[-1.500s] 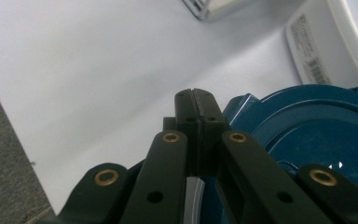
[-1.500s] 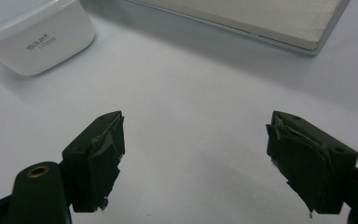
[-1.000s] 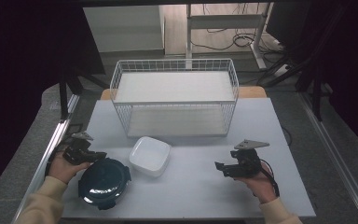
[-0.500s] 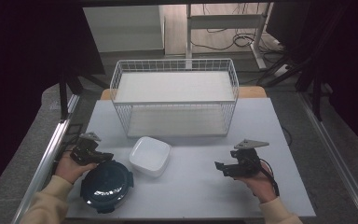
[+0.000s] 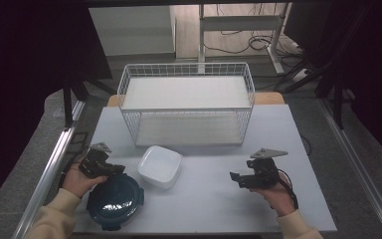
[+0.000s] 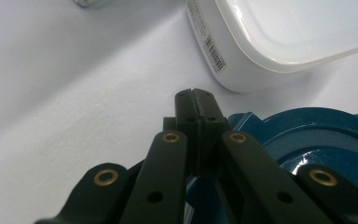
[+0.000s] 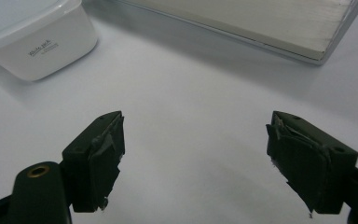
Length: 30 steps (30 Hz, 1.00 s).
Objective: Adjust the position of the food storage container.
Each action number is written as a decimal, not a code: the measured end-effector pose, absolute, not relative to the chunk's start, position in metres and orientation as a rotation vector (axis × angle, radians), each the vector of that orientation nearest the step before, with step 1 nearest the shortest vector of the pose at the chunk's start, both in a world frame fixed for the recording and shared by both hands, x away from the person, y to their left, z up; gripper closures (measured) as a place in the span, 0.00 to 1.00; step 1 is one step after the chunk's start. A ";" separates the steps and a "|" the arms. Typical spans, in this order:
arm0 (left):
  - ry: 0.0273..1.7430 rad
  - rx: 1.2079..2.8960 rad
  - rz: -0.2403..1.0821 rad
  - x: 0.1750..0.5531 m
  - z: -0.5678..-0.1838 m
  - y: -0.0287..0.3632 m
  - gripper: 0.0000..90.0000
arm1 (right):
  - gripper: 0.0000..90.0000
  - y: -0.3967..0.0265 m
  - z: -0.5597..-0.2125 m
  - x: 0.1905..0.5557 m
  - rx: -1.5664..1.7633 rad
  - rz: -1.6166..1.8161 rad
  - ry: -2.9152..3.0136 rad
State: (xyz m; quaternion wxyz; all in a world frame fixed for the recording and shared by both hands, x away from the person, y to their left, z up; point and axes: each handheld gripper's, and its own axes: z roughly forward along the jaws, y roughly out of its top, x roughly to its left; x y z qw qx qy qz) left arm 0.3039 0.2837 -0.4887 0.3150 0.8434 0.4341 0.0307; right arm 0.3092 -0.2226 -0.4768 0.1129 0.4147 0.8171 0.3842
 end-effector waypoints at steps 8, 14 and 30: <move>1.195 2.143 0.148 0.298 -0.483 0.296 1.00 | 0.21 -0.222 -0.476 0.308 1.211 1.131 2.389; 1.327 2.049 0.218 0.269 -0.470 0.332 1.00 | 0.21 -0.222 -0.473 0.307 1.209 1.138 2.387; 1.448 2.028 0.173 0.212 -0.497 0.349 1.00 | 0.21 -0.215 -0.470 0.269 1.172 1.142 2.394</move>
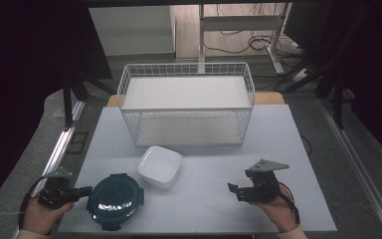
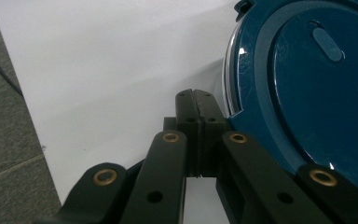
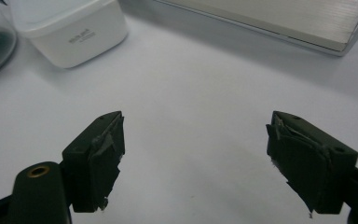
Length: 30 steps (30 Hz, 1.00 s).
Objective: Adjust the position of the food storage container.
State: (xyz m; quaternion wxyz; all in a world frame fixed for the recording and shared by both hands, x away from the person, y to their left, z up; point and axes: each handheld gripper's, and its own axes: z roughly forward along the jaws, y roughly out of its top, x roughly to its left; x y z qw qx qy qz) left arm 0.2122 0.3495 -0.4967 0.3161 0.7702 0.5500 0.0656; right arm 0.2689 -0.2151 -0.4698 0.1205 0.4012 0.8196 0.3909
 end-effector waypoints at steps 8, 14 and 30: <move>1.472 2.015 0.182 0.208 -0.498 0.347 1.00 | 0.21 -0.219 -0.468 0.260 1.185 1.144 2.373; 1.463 2.014 0.176 0.208 -0.499 0.341 1.00 | 0.21 -0.217 -0.470 0.260 1.184 1.137 2.380; 1.425 2.031 0.167 0.209 -0.499 0.329 1.00 | 0.21 -0.218 -0.469 0.260 1.186 1.139 2.375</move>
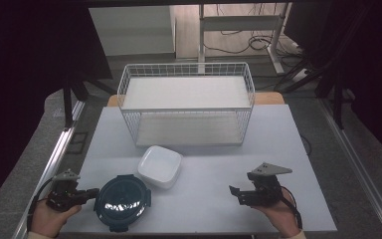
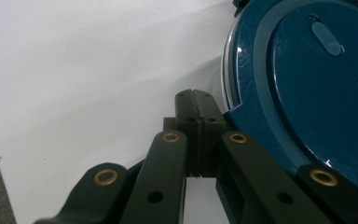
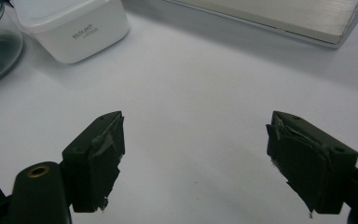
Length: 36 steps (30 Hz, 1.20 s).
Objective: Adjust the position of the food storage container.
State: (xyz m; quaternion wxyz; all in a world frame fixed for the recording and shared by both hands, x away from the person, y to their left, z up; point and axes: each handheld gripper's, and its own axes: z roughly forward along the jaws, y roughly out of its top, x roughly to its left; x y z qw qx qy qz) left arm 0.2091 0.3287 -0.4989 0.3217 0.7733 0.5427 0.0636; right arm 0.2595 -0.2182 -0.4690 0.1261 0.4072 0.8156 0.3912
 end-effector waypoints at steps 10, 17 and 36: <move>1.435 1.909 0.254 0.198 -0.480 0.333 0.85 | 0.21 -0.210 -0.464 0.257 1.173 1.187 2.371; 1.436 1.857 0.261 0.194 -0.470 0.321 0.41 | 0.20 -0.201 -0.463 0.259 1.167 1.204 2.387; 1.413 1.803 0.211 0.202 -0.468 0.311 0.22 | 0.20 -0.192 -0.463 0.262 1.172 1.234 2.413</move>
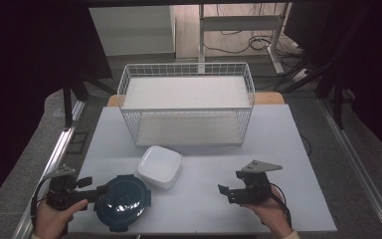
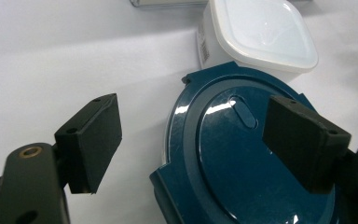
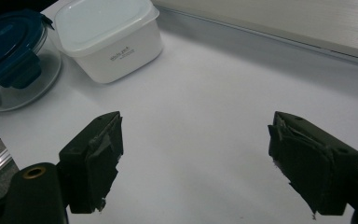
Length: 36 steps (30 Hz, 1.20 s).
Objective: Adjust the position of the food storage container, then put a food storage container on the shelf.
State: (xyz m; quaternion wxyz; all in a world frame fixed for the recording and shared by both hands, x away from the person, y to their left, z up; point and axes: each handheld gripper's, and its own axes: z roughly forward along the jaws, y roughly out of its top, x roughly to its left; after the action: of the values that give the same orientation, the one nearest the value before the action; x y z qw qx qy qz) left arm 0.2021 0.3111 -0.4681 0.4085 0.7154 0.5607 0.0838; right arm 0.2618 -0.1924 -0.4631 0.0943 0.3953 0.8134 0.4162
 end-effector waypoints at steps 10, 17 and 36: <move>1.416 1.796 0.205 0.202 -0.466 0.311 0.20 | 0.19 -0.186 -0.463 0.263 1.175 1.242 2.427; 1.444 1.788 0.167 0.204 -0.465 0.314 0.17 | 0.17 -0.163 -0.463 0.260 1.212 1.290 2.463; 1.474 1.777 0.064 0.199 -0.469 0.319 0.14 | 0.16 -0.061 -0.475 0.260 1.291 1.429 2.619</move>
State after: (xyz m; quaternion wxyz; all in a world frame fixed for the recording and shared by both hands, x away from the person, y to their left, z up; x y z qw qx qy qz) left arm 0.1993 0.3193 -0.4695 0.4041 0.7038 0.5837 0.0254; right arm 0.2597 -0.0610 -0.4752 -0.0545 0.3965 0.8044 0.4390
